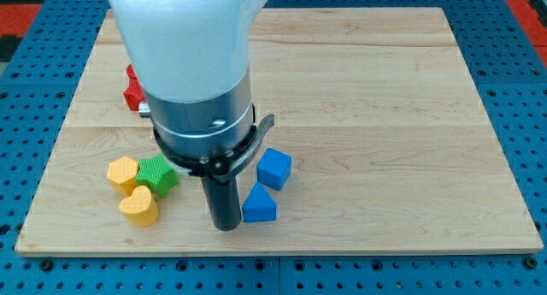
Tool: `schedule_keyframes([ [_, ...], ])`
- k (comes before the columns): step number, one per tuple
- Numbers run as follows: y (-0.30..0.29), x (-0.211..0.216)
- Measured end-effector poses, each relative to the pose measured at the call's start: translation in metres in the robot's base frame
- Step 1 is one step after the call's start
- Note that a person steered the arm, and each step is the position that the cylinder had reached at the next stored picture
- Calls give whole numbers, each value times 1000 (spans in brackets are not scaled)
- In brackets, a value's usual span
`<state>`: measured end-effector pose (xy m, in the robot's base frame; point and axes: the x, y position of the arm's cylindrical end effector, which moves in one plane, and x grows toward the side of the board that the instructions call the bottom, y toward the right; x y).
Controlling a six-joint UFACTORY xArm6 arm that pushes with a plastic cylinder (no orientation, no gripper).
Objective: Push the green circle to the top center
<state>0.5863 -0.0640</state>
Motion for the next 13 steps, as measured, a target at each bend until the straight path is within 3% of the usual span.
schedule_keyframes([
  [5,-110,-39],
  [9,-23,-108],
  [13,108,-150],
])
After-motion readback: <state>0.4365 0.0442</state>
